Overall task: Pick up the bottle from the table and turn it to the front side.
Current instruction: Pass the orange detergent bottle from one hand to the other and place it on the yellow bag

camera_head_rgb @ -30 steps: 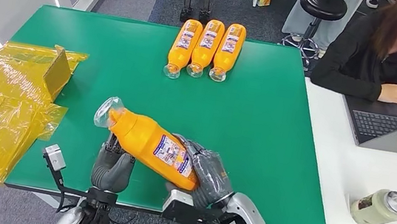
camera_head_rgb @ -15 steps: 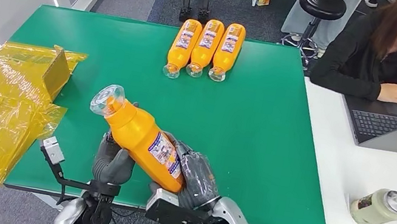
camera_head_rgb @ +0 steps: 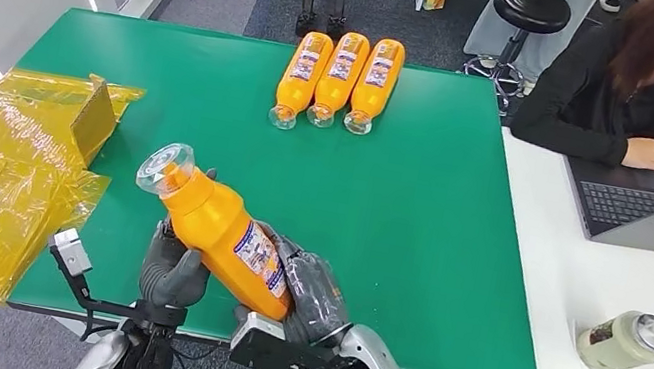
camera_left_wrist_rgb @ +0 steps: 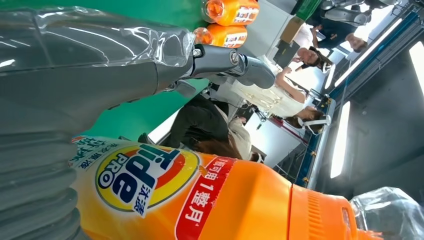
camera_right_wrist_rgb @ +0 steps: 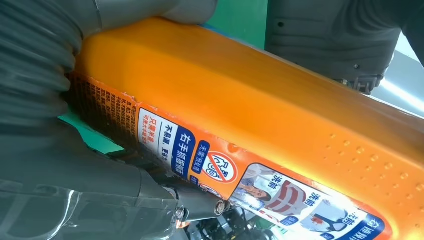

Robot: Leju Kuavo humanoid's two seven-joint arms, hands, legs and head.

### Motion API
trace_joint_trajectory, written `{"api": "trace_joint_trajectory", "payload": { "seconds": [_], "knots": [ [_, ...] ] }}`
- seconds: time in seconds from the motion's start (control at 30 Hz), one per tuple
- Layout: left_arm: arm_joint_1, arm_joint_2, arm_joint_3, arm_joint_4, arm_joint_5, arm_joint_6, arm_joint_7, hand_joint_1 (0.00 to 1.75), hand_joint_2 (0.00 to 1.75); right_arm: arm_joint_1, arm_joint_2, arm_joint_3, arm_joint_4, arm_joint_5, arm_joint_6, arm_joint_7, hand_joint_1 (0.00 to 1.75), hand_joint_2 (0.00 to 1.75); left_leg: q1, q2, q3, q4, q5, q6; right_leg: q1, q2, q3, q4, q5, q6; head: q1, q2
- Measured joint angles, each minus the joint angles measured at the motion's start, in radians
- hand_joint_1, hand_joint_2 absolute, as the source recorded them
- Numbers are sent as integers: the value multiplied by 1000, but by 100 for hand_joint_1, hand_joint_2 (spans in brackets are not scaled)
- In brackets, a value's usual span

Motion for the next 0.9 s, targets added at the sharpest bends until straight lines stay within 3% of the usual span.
{"api": "trace_joint_trajectory", "payload": {
  "seconds": [0.27,0.6,0.9],
  "knots": [
    [9,11,0,-8,-8,6,-9,0,175,7,-1,-6,32,-17,1,-3,175,175,0,0,0,0,0,0,0,0,0,0,0,0,0,0],
    [22,23,2,-42,-16,17,-10,0,175,92,-45,-52,51,-5,-15,-39,175,175,0,0,-1,0,0,0,0,0,-1,0,0,0,0,0],
    [27,23,2,-55,-25,28,-10,0,175,104,-41,-8,100,-6,2,-94,175,175,0,0,-1,0,0,0,0,0,0,0,0,0,0,0]
  ]
}}
